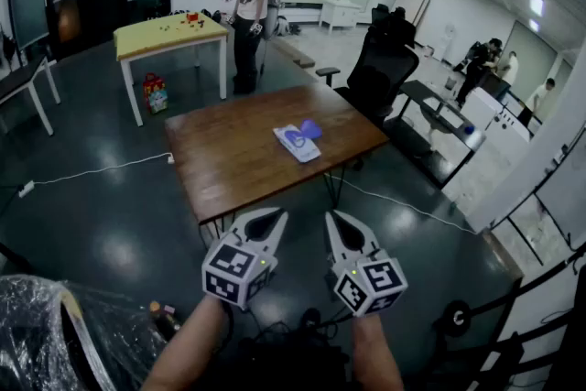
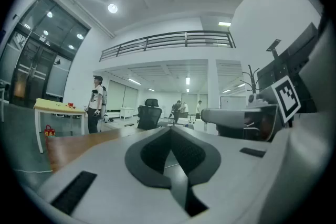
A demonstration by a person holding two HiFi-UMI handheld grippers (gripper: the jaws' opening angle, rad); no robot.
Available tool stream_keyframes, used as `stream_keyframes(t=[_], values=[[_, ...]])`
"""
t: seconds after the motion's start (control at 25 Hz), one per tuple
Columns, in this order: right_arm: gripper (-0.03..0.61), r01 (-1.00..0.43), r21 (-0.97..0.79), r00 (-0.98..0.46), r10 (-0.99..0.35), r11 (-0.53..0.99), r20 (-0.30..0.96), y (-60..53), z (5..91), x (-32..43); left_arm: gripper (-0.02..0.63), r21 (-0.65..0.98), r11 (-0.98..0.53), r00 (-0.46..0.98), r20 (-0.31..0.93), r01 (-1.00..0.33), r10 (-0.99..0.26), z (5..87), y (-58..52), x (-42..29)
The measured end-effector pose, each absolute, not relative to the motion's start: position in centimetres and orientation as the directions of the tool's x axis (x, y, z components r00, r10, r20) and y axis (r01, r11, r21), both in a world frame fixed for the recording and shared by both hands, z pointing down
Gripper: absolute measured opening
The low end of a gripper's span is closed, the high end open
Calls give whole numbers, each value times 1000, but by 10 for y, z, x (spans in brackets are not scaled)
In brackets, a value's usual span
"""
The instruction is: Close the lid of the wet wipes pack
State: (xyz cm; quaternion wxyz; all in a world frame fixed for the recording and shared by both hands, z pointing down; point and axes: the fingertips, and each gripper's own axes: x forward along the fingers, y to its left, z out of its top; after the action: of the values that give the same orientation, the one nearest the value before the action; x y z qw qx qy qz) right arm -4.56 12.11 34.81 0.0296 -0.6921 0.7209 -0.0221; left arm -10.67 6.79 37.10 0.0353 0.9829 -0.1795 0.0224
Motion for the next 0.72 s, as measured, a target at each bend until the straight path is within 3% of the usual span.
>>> stream_keyframes(t=[0.72], values=[[9, -995, -93, -32, -999, 30, 16, 110, 348, -50, 6, 76, -936, 938, 64, -344, -339, 372, 59, -109]])
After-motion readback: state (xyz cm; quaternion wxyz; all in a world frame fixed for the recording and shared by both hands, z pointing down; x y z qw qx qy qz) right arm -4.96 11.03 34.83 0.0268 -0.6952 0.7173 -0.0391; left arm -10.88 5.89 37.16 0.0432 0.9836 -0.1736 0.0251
